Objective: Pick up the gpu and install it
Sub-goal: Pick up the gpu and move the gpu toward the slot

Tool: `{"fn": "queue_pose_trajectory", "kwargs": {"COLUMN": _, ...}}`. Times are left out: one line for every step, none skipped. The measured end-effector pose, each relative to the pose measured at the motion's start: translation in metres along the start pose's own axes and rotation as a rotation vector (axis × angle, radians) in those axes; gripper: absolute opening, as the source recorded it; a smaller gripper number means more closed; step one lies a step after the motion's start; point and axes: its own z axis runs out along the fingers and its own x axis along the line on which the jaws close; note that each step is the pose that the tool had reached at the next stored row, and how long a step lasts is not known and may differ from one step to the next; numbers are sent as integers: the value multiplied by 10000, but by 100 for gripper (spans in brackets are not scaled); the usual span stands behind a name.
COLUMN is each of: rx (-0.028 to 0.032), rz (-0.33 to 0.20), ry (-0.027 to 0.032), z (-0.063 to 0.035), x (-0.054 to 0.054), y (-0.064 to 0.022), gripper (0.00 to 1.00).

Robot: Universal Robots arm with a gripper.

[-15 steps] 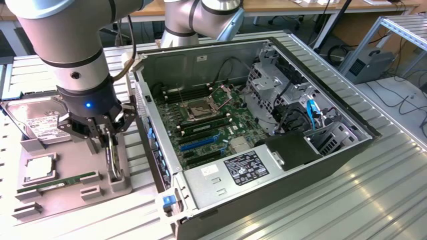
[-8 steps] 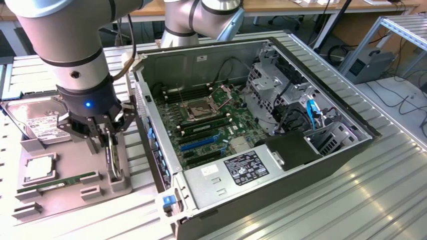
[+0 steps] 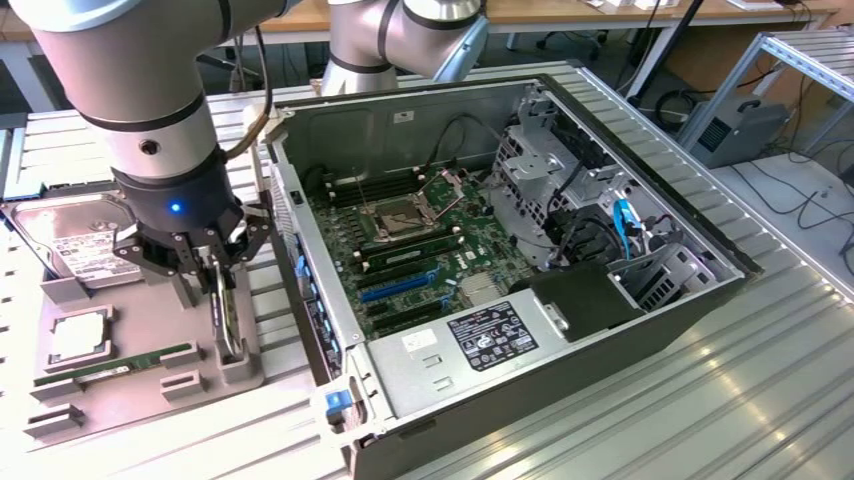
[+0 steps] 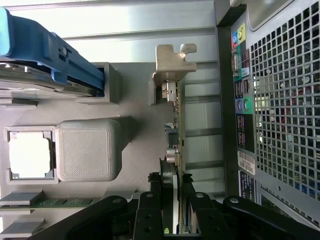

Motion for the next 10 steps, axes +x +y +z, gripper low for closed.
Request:
{"fn": "queue_pose_trajectory", "kwargs": {"rx": 1, "rz": 0, "ry": 1, "z": -2, "x": 0, "y": 0, "gripper": 27}}
{"fn": "queue_pose_trajectory", "kwargs": {"rx": 0, "rz": 0, "ry": 0, "z": -4, "x": 0, "y": 0, "gripper": 27}}
{"fn": "queue_pose_trajectory", "kwargs": {"rx": 1, "rz": 0, "ry": 1, "z": -6, "x": 0, "y": 0, "gripper": 27}}
{"fn": "queue_pose_trajectory", "kwargs": {"rx": 1, "rz": 0, "ry": 0, "z": -8, "x": 0, "y": 0, "gripper": 27}}
{"fn": "queue_pose_trajectory", "kwargs": {"rx": 0, "rz": 0, "ry": 0, "z": -10, "x": 0, "y": 0, "gripper": 27}}
{"fn": "queue_pose_trajectory", "kwargs": {"rx": 0, "rz": 0, "ry": 0, "z": -12, "x": 0, "y": 0, "gripper": 27}}
{"fn": "queue_pose_trajectory", "kwargs": {"rx": 0, "rz": 0, "ry": 0, "z": -14, "x": 0, "y": 0, "gripper": 27}}
{"fn": "queue_pose_trajectory", "kwargs": {"rx": 0, "rz": 0, "ry": 0, "z": -16, "x": 0, "y": 0, "gripper": 27}}
{"fn": "queue_pose_trajectory", "kwargs": {"rx": 0, "rz": 0, "ry": 1, "z": -18, "x": 0, "y": 0, "gripper": 27}}
{"fn": "queue_pose_trajectory", "kwargs": {"rx": 0, "rz": 0, "ry": 0, "z": -21, "x": 0, "y": 0, "gripper": 27}}
